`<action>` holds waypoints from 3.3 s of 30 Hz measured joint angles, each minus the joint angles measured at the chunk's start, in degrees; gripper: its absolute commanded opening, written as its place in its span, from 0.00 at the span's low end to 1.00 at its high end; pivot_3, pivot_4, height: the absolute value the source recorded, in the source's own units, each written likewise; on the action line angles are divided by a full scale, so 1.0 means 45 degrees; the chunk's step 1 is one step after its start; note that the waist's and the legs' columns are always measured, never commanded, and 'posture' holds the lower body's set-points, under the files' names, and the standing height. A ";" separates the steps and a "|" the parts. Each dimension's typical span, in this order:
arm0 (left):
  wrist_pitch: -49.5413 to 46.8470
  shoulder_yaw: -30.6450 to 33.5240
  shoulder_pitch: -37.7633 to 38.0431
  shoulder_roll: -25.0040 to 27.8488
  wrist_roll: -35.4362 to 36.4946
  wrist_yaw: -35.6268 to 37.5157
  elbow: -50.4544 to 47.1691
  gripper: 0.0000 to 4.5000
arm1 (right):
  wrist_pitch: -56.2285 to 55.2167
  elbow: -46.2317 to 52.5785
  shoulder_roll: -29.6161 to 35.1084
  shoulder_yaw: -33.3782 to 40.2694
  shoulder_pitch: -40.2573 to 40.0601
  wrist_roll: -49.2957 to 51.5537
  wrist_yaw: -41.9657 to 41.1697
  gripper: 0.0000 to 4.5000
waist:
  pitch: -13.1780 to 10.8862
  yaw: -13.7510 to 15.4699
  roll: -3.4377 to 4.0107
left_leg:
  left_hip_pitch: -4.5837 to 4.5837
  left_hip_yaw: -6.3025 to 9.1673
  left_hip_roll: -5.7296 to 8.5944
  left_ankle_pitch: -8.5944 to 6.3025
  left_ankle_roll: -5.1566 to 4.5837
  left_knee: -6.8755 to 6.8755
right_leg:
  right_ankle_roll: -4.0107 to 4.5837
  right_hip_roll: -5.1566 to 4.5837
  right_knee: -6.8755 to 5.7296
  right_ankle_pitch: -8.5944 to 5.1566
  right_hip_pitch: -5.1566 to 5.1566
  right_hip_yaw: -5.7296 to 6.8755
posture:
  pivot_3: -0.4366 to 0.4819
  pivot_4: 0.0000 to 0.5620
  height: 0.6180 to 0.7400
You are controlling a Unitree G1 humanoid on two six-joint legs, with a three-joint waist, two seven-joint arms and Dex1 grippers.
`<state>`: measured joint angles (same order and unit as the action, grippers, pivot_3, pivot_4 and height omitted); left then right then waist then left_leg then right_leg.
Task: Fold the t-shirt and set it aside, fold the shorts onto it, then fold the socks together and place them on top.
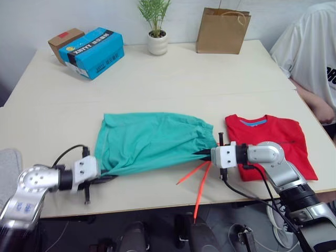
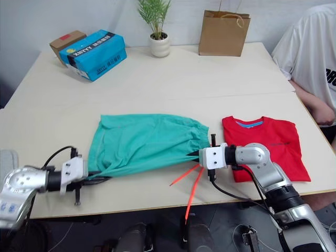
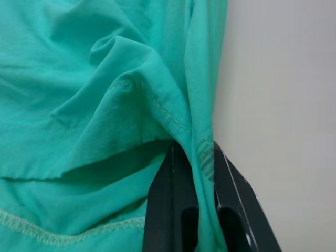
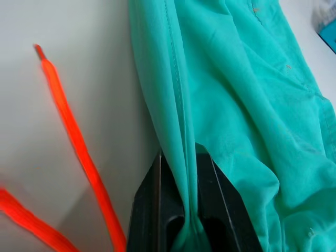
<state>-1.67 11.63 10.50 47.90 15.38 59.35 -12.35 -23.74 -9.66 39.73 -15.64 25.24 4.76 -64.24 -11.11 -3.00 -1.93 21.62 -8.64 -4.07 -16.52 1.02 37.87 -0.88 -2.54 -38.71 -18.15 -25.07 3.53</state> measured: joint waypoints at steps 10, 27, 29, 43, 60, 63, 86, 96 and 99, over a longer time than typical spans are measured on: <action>-0.1567 0.0850 0.1399 -0.0638 0.0260 -0.1590 -0.1996 0.22 | 0.2351 0.0861 0.0240 0.0747 -0.1442 0.2261 -0.0881 0.30 | 0.0003 0.0305 0.0000 | -0.0108 0.0029 0.0007 -0.0047 -0.0067 -0.0093 | 0.0016 0.0002 0.0126 0.0026 0.0133 0.0018 | 0.48 0.27 1.00; -0.8241 0.4113 -0.1042 0.1404 0.7271 -0.1040 -0.2882 0.31 | 1.0679 0.5934 0.0231 0.3711 -0.1905 0.8838 0.1132 0.31 | 0.0006 0.0290 0.0000 | -0.0100 0.0048 0.0011 -0.0014 -0.0012 -0.0170 | 0.0023 0.0017 0.0180 0.0024 0.0124 0.0031 | 0.48 0.27 1.00; -0.7672 0.2466 -0.2829 0.0092 0.6489 -0.1849 -0.2656 0.16 | 0.9962 0.5491 -0.1099 0.2684 -0.1322 0.7181 0.2064 0.15 | 0.0031 0.0344 0.0021 | -0.0083 0.0051 0.0027 0.0003 0.0007 -0.0155 | 0.0011 0.0016 0.0185 0.0030 0.0123 0.0029 | 0.48 0.27 1.00; -0.4302 -0.3161 -0.4048 -0.4052 0.0393 -0.5554 0.0548 0.01 | 0.6249 0.1756 -0.4567 0.0682 -0.1946 0.1644 0.5556 0.00 | 0.0048 0.0286 -0.0006 | -0.0095 0.0012 0.0022 0.0017 0.0013 -0.0149 | -0.0006 0.0013 0.0176 0.0036 0.0117 0.0002 | 0.48 0.27 1.00; -0.3176 -0.1389 -0.3104 -0.3964 0.1035 -0.4751 0.1296 0.01 | 0.7448 0.3057 -0.3927 0.3671 -0.2704 0.4312 0.4527 0.00 | -0.0012 0.0700 0.0222 | 0.0008 0.0998 0.0470 0.0198 -0.0189 -0.0184 | -0.0144 -0.0525 0.0317 -0.0060 0.0618 0.0974 | 0.48 0.27 1.00; -0.3631 -0.0812 -0.3318 -0.3204 0.1947 -0.3876 0.0568 0.01 | 0.7927 0.3994 -0.3535 0.3680 -0.2900 0.4482 0.4420 0.00 | -0.0011 0.0711 0.0220 | 0.0085 0.0985 0.0468 0.0196 -0.0189 -0.0184 | -0.0145 -0.0523 0.0308 -0.0060 0.0539 0.0967 | 0.48 0.27 1.00; -0.2903 -0.3959 -0.7006 -0.5207 -0.0807 -0.5002 0.4383 0.01 | 0.5229 0.1970 -0.4361 0.4194 -0.3847 0.2037 0.6806 0.00 | -0.0018 0.0671 0.0207 | 0.0058 0.0893 0.0433 0.0180 -0.0189 -0.0191 | -0.0160 -0.0472 0.0310 -0.0052 0.0525 0.0884 | 0.48 0.27 1.00; -0.1483 -0.2612 -0.5689 -0.5208 0.0038 -0.4199 0.4085 0.00 | 0.7539 0.4691 -0.3383 0.6908 -0.5843 0.7437 0.5500 0.17 | -0.0027 0.0683 0.0224 | -0.0024 0.0812 0.0393 0.0144 -0.0178 -0.0224 | -0.0154 -0.0457 0.0311 -0.0060 0.0547 0.0816 | 0.48 0.27 1.00; -0.1252 -0.2308 -0.5851 -0.4869 0.0469 -0.3373 0.3717 0.00 | 0.9647 0.6869 -0.2508 0.7618 -0.6858 0.9656 0.6023 0.43 | -0.0029 0.0705 0.0222 | -0.0021 0.0797 0.0377 0.0130 -0.0169 -0.0225 | -0.0152 -0.0440 0.0324 -0.0062 0.0541 0.0815 | 0.48 0.27 1.00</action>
<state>-7.30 1.25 -15.83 25.99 17.49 44.17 4.38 19.67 21.25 28.45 18.64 -5.62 48.21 -37.14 -11.24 0.17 -0.93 21.52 -5.05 -2.37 -15.93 0.26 36.86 -1.57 -4.52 -37.26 -18.43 -22.63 7.20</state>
